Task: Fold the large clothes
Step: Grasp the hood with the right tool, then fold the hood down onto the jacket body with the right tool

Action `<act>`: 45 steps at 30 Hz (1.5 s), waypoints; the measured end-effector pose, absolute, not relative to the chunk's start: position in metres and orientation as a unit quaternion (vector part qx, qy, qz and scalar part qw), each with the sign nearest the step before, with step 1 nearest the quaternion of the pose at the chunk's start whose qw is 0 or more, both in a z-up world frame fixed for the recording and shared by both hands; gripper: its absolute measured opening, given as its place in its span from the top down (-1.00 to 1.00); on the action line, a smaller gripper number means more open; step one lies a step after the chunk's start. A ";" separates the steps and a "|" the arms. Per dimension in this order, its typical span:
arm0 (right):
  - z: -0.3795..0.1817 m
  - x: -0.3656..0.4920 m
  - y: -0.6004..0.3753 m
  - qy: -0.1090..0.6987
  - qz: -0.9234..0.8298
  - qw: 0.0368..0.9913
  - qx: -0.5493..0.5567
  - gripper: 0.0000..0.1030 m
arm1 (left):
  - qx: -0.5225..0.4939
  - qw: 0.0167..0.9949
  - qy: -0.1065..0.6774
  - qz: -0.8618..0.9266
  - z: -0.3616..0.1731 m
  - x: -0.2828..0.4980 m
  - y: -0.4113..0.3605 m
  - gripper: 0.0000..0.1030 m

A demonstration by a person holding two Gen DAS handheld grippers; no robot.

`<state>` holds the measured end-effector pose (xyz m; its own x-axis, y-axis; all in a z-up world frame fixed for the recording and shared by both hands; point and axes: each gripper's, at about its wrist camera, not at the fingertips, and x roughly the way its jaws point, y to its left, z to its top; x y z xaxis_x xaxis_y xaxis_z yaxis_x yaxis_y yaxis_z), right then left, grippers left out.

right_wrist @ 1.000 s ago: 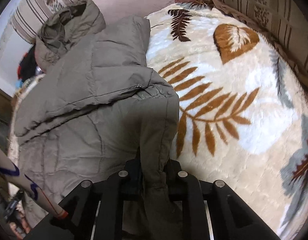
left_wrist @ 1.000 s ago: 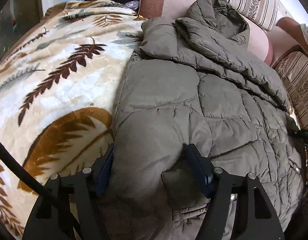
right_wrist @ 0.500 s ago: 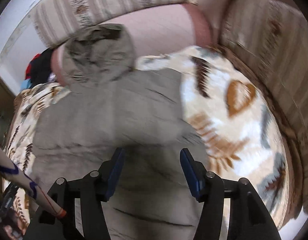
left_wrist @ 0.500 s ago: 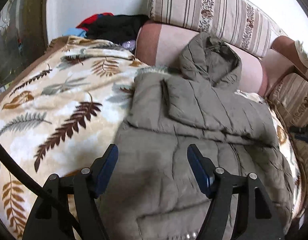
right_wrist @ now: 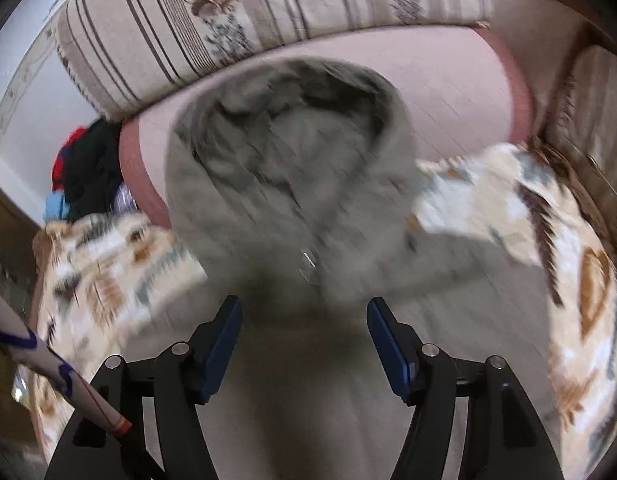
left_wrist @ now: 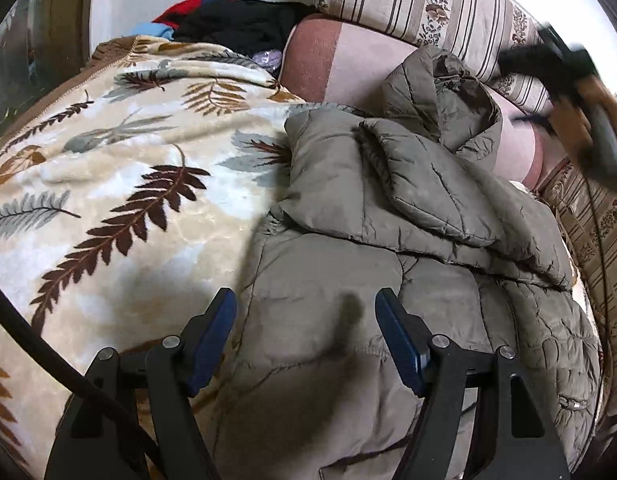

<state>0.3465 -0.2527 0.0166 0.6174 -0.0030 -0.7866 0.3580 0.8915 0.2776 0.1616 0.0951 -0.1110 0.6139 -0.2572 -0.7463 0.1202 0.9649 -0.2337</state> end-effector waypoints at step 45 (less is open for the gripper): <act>0.043 0.177 -0.158 0.416 -0.011 0.903 0.103 0.87 | -0.145 0.893 0.416 -0.094 -0.097 0.155 0.127 -0.45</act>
